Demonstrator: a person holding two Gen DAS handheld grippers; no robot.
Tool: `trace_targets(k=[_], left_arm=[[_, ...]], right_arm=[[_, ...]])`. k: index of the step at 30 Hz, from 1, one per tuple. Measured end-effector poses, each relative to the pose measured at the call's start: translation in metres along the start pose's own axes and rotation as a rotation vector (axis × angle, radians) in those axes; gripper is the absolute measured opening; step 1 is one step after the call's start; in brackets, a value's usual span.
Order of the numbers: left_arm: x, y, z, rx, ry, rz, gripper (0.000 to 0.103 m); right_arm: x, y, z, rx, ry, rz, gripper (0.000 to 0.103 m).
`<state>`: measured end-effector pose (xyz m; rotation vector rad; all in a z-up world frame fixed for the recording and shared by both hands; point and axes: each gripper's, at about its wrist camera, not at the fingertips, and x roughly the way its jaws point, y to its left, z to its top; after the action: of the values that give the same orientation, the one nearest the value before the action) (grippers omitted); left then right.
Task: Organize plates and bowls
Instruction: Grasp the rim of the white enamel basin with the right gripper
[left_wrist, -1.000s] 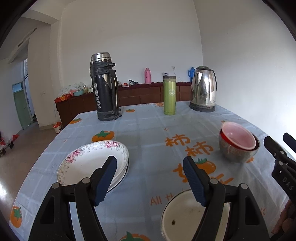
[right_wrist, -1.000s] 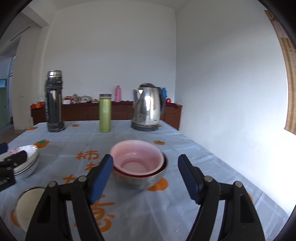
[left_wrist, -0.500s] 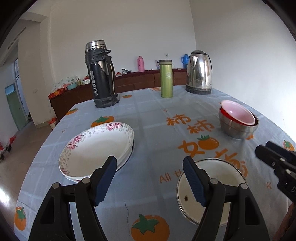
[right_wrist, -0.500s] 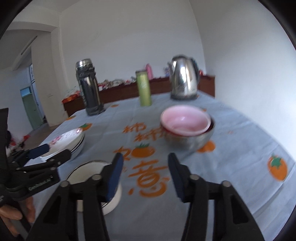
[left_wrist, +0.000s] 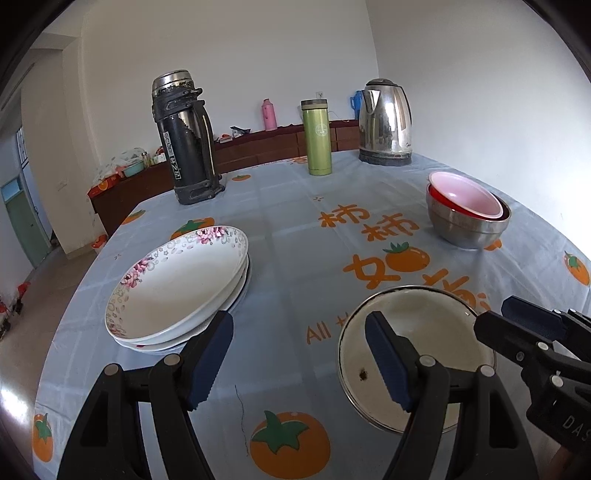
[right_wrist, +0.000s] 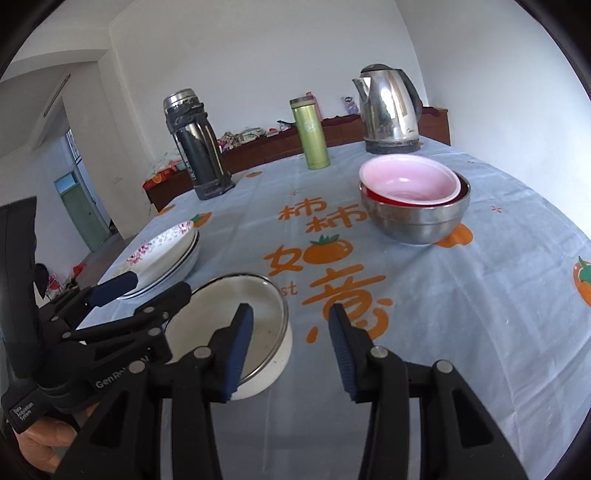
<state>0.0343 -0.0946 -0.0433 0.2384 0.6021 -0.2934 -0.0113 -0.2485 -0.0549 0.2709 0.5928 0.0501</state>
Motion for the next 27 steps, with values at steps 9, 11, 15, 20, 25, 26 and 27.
trace_targets(k=[9, 11, 15, 20, 25, 26, 27], left_arm=[[0.006, 0.004, -0.002, -0.025, 0.020, 0.006, 0.064], [0.009, 0.004, -0.003, -0.027, 0.033, -0.005, 0.059], [0.011, 0.001, -0.004, -0.022, 0.043, -0.025, 0.049], [0.010, -0.001, -0.006, -0.025, 0.039, -0.039, 0.042], [0.007, -0.004, -0.006, -0.025, 0.030, -0.055, 0.030], [0.007, -0.005, -0.007, -0.023, 0.028, -0.057, 0.028], [0.006, -0.006, -0.007, -0.021, 0.026, -0.057, 0.025]], right_arm=[[0.007, 0.003, -0.002, 0.000, 0.032, 0.009, 0.038], [0.008, 0.004, -0.002, -0.004, 0.038, 0.013, 0.035], [0.010, 0.004, -0.002, 0.002, 0.045, 0.015, 0.034], [0.013, 0.006, -0.002, 0.001, 0.058, 0.020, 0.031], [0.019, 0.011, -0.003, -0.009, 0.080, 0.031, 0.024], [0.020, 0.012, -0.003, -0.010, 0.086, 0.032, 0.022], [0.021, 0.012, -0.003, -0.009, 0.088, 0.031, 0.022]])
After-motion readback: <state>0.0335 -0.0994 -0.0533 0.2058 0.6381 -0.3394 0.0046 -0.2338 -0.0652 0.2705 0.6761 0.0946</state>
